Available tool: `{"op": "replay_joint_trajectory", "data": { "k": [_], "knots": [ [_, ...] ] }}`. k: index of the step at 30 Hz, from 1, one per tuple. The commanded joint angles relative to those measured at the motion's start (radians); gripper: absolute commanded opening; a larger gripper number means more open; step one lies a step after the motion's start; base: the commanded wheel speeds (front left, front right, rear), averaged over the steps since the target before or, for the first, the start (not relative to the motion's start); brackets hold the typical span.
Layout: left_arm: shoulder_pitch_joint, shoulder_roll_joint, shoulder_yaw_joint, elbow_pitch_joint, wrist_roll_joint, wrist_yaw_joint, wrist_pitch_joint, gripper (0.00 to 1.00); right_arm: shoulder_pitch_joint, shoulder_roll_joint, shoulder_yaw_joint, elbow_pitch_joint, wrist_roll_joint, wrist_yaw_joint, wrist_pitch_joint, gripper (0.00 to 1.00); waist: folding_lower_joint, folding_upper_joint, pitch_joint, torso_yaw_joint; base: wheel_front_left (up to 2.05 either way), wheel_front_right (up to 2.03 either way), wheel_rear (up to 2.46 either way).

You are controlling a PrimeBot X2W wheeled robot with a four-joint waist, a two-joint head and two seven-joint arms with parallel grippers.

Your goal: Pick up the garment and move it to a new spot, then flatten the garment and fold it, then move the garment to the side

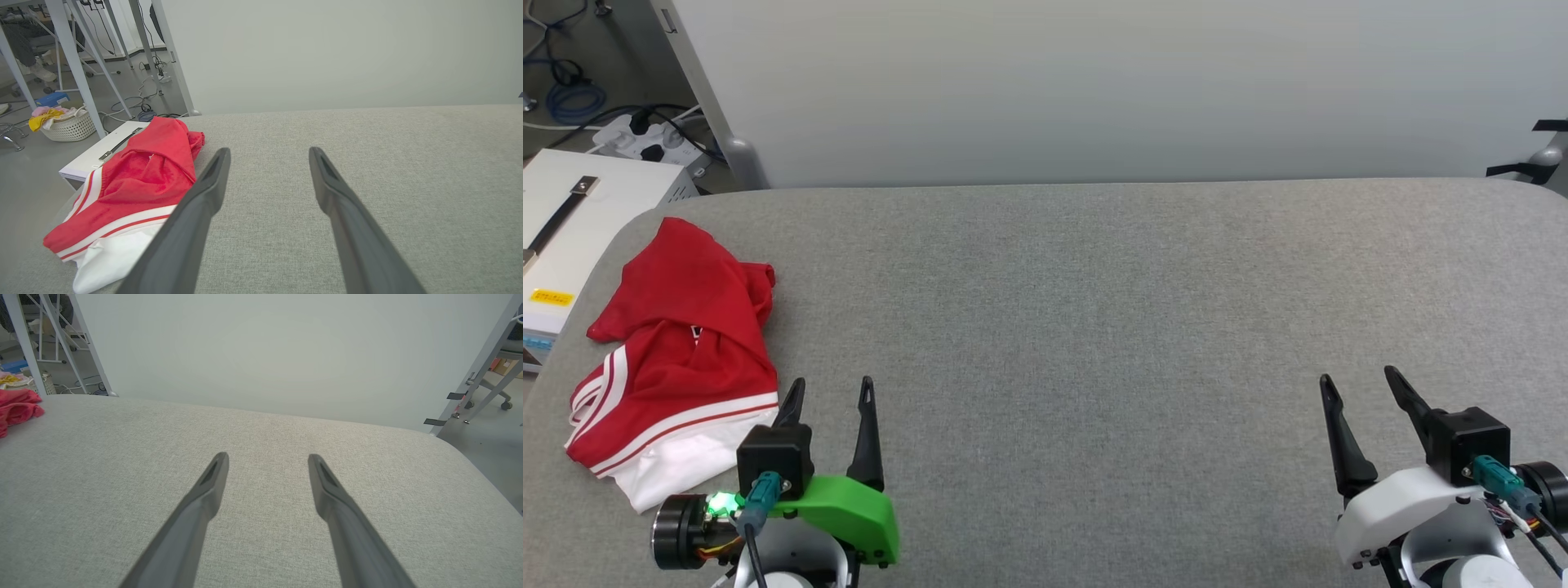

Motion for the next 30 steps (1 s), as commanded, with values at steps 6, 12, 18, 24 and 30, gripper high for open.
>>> {"op": "replay_joint_trajectory", "data": {
  "k": [6, 12, 18, 24, 30],
  "knots": [
    [-0.003, -0.001, -0.010, -0.006, -0.007, 0.016, -0.023, 1.00, 0.003, 0.000, -0.011, -0.016, 0.024, 0.000, -0.022, 1.00, -0.0001, 0.0000, 0.001, 0.000, 0.00, 0.00, 0.00],
    [-0.003, -0.001, -0.016, -0.011, -0.008, 0.024, -0.036, 1.00, 0.008, 0.000, -0.013, -0.028, 0.041, 0.000, -0.035, 1.00, -0.0001, 0.0000, 0.000, 0.000, 0.00, 0.00, 0.00],
    [0.000, -0.001, -0.022, -0.013, -0.008, 0.030, -0.048, 1.00, 0.015, 0.000, -0.015, -0.039, 0.053, 0.000, -0.047, 1.00, -0.0001, 0.0000, -0.003, 0.001, 0.00, 0.00, 0.00],
    [0.005, -0.001, -0.027, -0.015, -0.009, 0.036, -0.060, 1.00, 0.023, 0.000, -0.017, -0.048, 0.065, 0.000, -0.059, 1.00, -0.0001, 0.0000, -0.006, 0.002, 0.00, 0.00, 0.00],
    [0.009, -0.001, -0.034, -0.017, -0.010, 0.042, -0.073, 1.00, 0.033, 0.000, -0.019, -0.052, 0.079, 0.000, -0.071, 1.00, -0.0001, 0.0000, -0.009, 0.003, 0.00, 0.00, 0.00]
  ]
}}
